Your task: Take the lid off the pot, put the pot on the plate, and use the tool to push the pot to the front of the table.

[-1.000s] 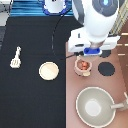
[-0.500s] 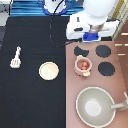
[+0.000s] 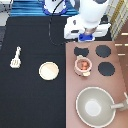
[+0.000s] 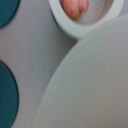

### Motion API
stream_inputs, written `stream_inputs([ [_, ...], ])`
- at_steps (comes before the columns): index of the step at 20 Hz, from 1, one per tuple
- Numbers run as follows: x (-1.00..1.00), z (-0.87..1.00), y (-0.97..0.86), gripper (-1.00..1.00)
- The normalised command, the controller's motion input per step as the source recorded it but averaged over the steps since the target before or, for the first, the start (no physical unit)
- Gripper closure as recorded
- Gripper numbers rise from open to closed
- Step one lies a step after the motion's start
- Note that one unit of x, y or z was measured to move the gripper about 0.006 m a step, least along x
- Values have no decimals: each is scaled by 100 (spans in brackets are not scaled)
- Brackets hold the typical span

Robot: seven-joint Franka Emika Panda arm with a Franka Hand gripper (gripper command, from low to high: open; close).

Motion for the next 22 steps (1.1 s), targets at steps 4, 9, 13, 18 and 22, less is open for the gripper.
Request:
stream_inputs([
  [4,-97,-88,-20,100],
  [9,-50,-68,-2,100],
  [13,11,-28,18,100],
  [18,44,-9,38,100],
  [22,20,-20,46,100],
])
